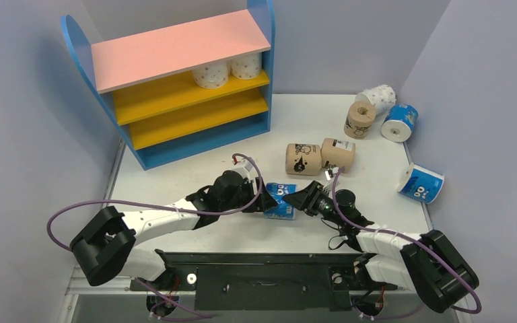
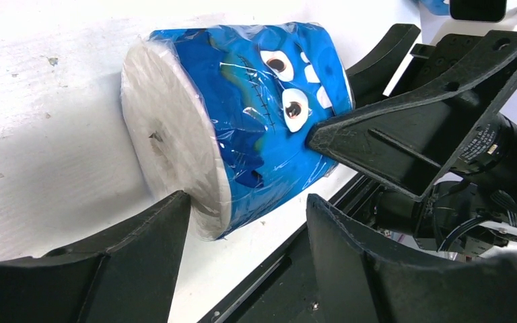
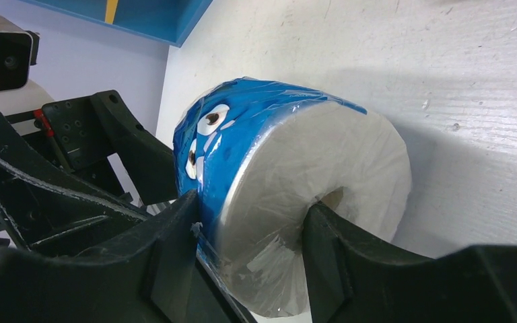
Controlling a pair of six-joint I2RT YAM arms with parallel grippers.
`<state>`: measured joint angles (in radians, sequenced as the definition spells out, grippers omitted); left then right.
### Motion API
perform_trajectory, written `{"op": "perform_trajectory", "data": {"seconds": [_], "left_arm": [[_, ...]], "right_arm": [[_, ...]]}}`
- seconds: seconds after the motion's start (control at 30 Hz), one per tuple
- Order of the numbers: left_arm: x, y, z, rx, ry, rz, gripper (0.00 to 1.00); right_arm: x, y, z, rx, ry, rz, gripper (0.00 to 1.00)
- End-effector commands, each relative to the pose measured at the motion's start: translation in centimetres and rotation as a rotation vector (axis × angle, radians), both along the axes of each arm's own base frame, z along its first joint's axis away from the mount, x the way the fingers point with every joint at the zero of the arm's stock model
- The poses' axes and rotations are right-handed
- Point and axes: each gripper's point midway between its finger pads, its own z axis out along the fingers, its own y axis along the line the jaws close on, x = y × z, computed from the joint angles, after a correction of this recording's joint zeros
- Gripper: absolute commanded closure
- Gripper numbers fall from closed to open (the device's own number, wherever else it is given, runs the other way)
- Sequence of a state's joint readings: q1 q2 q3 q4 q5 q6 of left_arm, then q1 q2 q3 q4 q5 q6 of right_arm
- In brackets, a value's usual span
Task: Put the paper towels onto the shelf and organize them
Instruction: Adjust the paper towel at the center of the board.
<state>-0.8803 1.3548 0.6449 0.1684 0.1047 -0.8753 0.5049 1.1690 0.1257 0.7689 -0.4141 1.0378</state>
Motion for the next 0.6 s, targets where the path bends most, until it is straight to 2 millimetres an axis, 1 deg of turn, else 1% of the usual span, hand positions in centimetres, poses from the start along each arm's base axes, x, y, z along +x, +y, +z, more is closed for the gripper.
{"op": "perform_trajectory", "data": {"seconds": [0.0, 0.03, 0.07, 0.1, 0.13, 0.17, 0.2, 0.23, 0.27, 0.3, 0.33, 0.37, 0.4, 0.43, 0.47, 0.5, 0.53, 0.57], "left_arm": [[0.3, -0.4, 4.1, -0.09, -0.099, -0.005, 0.39], [0.3, -0.1, 4.1, -0.09, -0.101, 0.002, 0.39], [0.3, 0.1, 4.6, -0.094, -0.109, 0.006, 0.38], [0.4, 0.5, 5.2, -0.105, -0.121, 0.013, 0.38], [0.4, 0.8, 5.2, -0.098, -0.121, 0.02, 0.37], [0.4, 1.2, 6.1, -0.111, -0.138, 0.03, 0.37], [0.5, 1.6, 6.2, -0.104, -0.144, 0.039, 0.37], [0.5, 2.2, 7.1, -0.118, -0.162, 0.053, 0.36], [0.8, 2.8, 7.3, -0.109, -0.17, 0.071, 0.36], [0.8, 3.4, 8.2, -0.123, -0.193, 0.089, 0.35], [1.0, 4.1, 8.2, -0.112, -0.197, 0.105, 0.35], [1.0, 4.7, 9.3, -0.129, -0.221, 0.122, 0.35], [1.1, 5.4, 9.2, -0.117, -0.222, 0.135, 0.34], [1.3, 6.3, 10.3, -0.13, -0.253, 0.167, 0.34], [1.6, 7.0, 10.4, -0.12, -0.263, 0.187, 0.33], [1.6, 7.9, 11.0, -0.117, -0.288, 0.211, 0.33], [1.7, 8.7, 10.6, -0.092, -0.282, 0.231, 0.32], [1.8, 9.6, 11.2, -0.089, -0.308, 0.258, 0.32]], "right_arm": [[-0.6, 0.6, 2.9, 0.019, -0.098, 0.056, 0.7], [-0.5, 0.6, 3.3, 0.011, -0.107, 0.054, 0.7], [-0.5, 0.2, 3.2, -0.014, -0.109, 0.048, 0.71], [-0.4, 0.2, 3.8, -0.022, -0.122, 0.046, 0.72], [-0.5, -0.2, 3.6, -0.057, -0.123, 0.043, 0.72], [-0.2, -0.3, 4.2, -0.068, -0.137, 0.031, 0.72], [-0.5, -0.7, 4.0, -0.105, -0.134, 0.035, 0.73], [-0.4, -1.1, 3.8, -0.142, -0.114, 0.021, 0.73], [-0.1, -1.2, 5.1, -0.159, -0.162, 0.019, 0.73], [-0.3, -1.7, 4.8, -0.197, -0.145, 0.009, 0.73], [-0.1, -1.9, 5.6, -0.222, -0.173, 0.009, 0.73], [-0.3, -2.4, 5.3, -0.259, -0.158, 0.0, 0.74], [-0.1, -2.5, 6.3, -0.287, -0.186, 0.002, 0.74], [-0.5, -3.1, 5.5, -0.342, -0.156, -0.005, 0.74], [-0.3, -3.1, 7.0, -0.37, -0.194, -0.006, 0.75], [-0.8, -3.4, 6.4, -0.439, -0.17, -0.007, 0.75], [-0.5, -3.4, 8.0, -0.473, -0.215, -0.009, 0.75], [-1.1, -3.6, 7.4, -0.558, -0.205, 0.008, 0.75]]}}
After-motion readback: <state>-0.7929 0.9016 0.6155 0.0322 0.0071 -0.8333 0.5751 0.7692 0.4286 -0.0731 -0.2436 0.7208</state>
